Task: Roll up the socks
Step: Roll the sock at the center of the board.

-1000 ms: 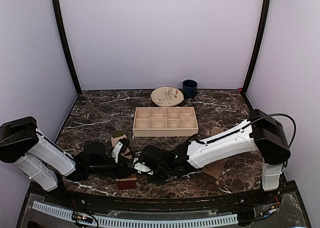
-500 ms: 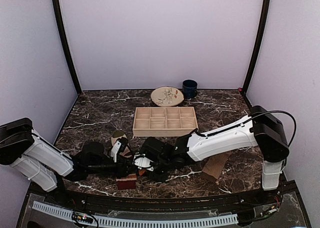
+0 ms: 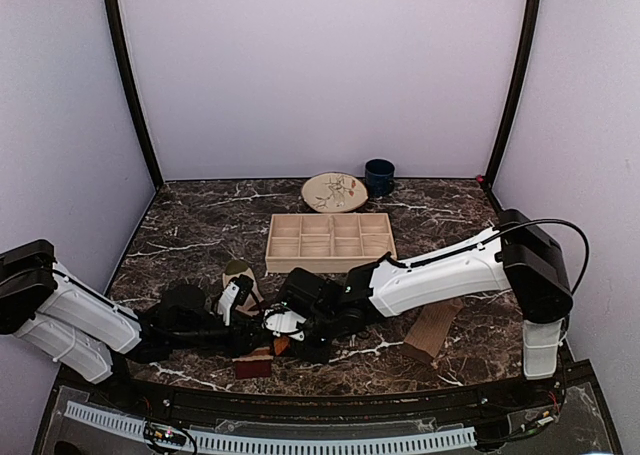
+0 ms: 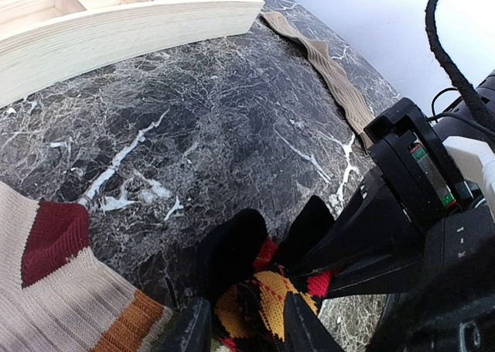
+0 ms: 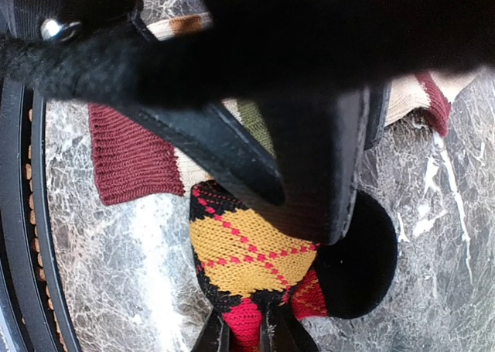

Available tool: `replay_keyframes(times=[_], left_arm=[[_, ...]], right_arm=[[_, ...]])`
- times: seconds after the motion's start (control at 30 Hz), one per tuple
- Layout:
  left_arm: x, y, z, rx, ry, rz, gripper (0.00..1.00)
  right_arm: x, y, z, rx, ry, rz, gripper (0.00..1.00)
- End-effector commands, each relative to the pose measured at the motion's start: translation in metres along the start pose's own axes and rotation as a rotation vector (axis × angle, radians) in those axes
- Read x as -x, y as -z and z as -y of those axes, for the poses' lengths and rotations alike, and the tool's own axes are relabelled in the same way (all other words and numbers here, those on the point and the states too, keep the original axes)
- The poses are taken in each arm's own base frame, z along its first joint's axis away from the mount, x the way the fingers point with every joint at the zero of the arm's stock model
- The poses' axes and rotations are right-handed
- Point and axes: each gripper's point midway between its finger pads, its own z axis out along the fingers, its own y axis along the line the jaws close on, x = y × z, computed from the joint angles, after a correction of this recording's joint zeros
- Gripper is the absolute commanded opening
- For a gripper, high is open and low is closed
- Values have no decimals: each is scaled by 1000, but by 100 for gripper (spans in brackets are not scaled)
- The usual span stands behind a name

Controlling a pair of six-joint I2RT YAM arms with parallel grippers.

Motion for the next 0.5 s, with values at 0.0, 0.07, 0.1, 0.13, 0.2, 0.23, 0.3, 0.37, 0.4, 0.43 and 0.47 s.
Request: replay_keyframes(times=[0.0, 0.07, 0.1, 0.13, 0.2, 0.23, 0.3, 0.37, 0.4, 0.43, 0.47], left_arm=[[3, 1, 12, -47, -44, 12, 35], [6, 3, 13, -43, -46, 22, 36], [7, 5, 13, -42, -47, 24, 35], [9, 6, 14, -41, -48, 29, 35], [10, 8, 14, -31, -52, 30, 36], [10, 8, 14, -28, -55, 29, 36], [9, 8, 15, -34, -57, 26, 36], [8, 6, 16, -40, -61, 22, 36], [7, 6, 16, -40, -62, 18, 36], [6, 5, 17, -43, -63, 16, 36], [5, 4, 17, -45, -63, 12, 36]], right_arm=[[-26, -11, 5, 16, -52, -91, 0], [-26, -10, 5, 21, -54, -89, 0], [-26, -9, 5, 25, -57, -89, 0], [-26, -9, 5, 28, -59, -90, 0], [-26, -8, 5, 38, -64, -89, 0], [-27, -8, 5, 43, -67, -92, 0], [-28, -8, 5, 56, -74, -98, 0], [-28, -8, 6, 64, -81, -103, 0], [-29, -8, 7, 68, -86, -106, 0], [-29, -8, 8, 75, -92, -108, 0], [-30, -8, 9, 81, -98, -108, 0]])
